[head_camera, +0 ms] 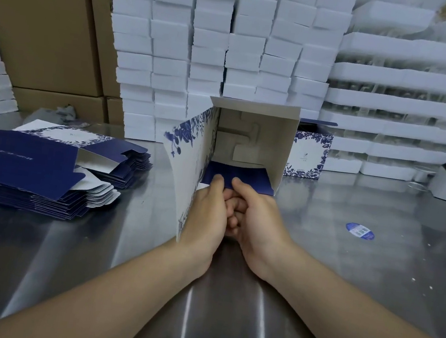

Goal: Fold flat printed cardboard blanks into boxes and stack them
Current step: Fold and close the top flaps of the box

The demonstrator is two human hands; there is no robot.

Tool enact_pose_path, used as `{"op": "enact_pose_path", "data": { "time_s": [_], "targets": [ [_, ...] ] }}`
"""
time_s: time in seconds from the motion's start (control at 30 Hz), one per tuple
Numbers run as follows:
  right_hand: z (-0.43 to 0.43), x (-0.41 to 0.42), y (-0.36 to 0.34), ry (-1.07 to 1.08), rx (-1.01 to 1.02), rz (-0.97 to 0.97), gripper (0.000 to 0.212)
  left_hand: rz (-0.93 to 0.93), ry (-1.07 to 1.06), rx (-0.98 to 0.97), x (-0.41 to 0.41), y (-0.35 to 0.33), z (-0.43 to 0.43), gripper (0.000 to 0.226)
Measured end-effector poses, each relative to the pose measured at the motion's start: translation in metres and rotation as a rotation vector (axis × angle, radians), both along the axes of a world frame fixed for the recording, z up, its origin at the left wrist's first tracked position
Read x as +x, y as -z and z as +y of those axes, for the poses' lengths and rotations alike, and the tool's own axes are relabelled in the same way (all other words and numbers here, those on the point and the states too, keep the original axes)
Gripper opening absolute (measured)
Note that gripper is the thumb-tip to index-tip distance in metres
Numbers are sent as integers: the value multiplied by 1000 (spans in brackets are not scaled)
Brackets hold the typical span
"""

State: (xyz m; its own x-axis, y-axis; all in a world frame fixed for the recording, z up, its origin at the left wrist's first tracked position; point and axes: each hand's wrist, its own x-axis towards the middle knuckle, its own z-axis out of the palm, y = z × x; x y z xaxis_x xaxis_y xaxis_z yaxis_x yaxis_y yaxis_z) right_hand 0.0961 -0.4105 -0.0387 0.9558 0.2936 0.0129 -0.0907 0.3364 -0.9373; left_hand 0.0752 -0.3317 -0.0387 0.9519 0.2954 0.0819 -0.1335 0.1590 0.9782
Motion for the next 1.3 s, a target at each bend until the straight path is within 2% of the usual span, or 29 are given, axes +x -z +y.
{"op": "enact_pose_path", "data": {
  "time_s": [0.23,0.37,0.53,0.67,0.8,0.9,0.97,1.03,1.17,1.23,1.3],
  "targets": [
    [-1,1,1,6,23,6,44,55,2,-155,-1,-4,0,82],
    [0,2,2,19,8,-4,41,103,-11,-164,1,-3,4,56],
    [1,1,1,62,-8,5,45,124,-10,-164,3,0,6,55],
    [1,3,1,113,30,33,48,138,-31,-216,1,-2,8,42],
    [3,3,4,153,-20,-12,41,180,-16,-250,-1,-5,8,56],
    [4,4,5,159,-23,-23,41,129,9,-238,0,-8,7,57],
    [5,3,4,145,-31,-33,47,105,32,-175,1,-7,6,71],
    [5,1,3,122,-38,-46,54,101,28,-89,0,-5,4,75],
    [5,-2,1,95,-35,-45,50,99,23,-20,-1,-5,6,76],
    [4,-2,0,109,-46,-36,48,104,34,-36,-2,-6,7,71],
    [4,-2,0,143,-41,-14,45,105,18,-66,-2,-7,6,53]
  ]
}}
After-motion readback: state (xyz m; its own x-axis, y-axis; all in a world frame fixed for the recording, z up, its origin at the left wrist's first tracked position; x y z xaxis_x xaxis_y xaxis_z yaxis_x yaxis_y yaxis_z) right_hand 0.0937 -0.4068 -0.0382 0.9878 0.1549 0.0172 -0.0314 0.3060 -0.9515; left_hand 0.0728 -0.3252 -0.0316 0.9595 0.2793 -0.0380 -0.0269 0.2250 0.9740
